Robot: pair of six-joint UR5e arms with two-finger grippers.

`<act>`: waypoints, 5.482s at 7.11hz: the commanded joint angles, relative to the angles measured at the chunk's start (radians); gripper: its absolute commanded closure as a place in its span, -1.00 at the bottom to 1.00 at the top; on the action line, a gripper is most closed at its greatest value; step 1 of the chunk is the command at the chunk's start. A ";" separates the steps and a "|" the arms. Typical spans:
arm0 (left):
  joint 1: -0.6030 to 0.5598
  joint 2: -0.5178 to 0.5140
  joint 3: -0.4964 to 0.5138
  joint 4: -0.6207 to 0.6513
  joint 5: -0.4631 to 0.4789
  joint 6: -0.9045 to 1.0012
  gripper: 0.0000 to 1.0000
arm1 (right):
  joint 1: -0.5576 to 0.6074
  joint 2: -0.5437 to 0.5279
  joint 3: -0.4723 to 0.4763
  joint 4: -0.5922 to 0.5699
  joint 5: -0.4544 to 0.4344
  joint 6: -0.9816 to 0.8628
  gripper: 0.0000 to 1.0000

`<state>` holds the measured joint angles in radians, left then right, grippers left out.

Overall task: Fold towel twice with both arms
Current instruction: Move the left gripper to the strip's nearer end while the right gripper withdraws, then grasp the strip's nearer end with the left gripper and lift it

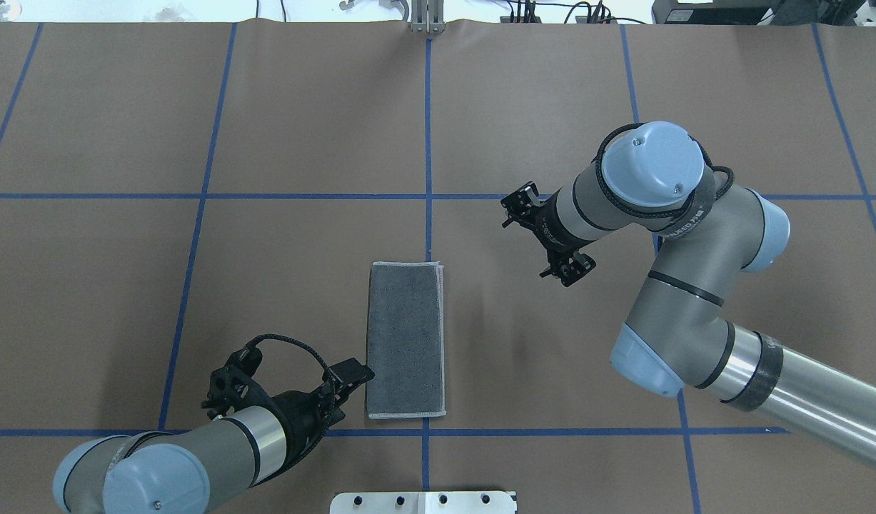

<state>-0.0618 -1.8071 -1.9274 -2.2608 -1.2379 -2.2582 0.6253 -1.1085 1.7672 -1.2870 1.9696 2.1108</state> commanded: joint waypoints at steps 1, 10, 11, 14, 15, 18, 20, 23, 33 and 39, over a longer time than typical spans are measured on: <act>0.005 -0.017 0.024 -0.006 0.008 0.012 -0.63 | 0.001 -0.002 0.001 0.000 0.002 0.000 -1.00; -0.013 -0.080 0.091 -0.008 -0.002 0.015 -0.25 | -0.004 -0.010 0.005 0.000 0.002 0.000 -1.00; -0.016 -0.069 0.094 -0.005 -0.003 0.016 -0.25 | -0.006 -0.010 0.005 0.000 0.002 0.001 -1.00; -0.010 -0.077 0.097 -0.002 -0.005 0.014 -0.25 | -0.006 -0.008 0.006 0.000 0.000 0.003 -1.00; -0.012 -0.071 0.093 0.000 -0.023 0.014 -0.25 | -0.007 -0.007 0.008 0.000 -0.002 0.005 -1.00; -0.010 -0.064 0.094 0.001 -0.026 0.014 -0.25 | -0.012 -0.008 0.001 0.002 -0.003 0.005 -1.00; -0.010 -0.064 0.093 0.001 -0.032 0.014 -0.25 | -0.016 -0.007 0.000 0.002 -0.005 0.006 -1.00; -0.006 -0.064 0.100 0.001 -0.032 0.011 0.23 | -0.018 -0.007 0.000 0.002 -0.005 0.008 -1.00; 0.000 -0.067 0.114 0.004 -0.037 0.012 0.15 | -0.022 -0.004 -0.002 0.000 -0.005 0.012 -1.00; 0.000 -0.071 0.096 0.004 -0.060 0.008 1.00 | -0.024 -0.002 0.000 0.000 -0.005 0.015 -1.00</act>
<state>-0.0610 -1.8779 -1.8263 -2.2565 -1.2817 -2.2501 0.6013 -1.1095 1.7669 -1.2870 1.9650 2.1261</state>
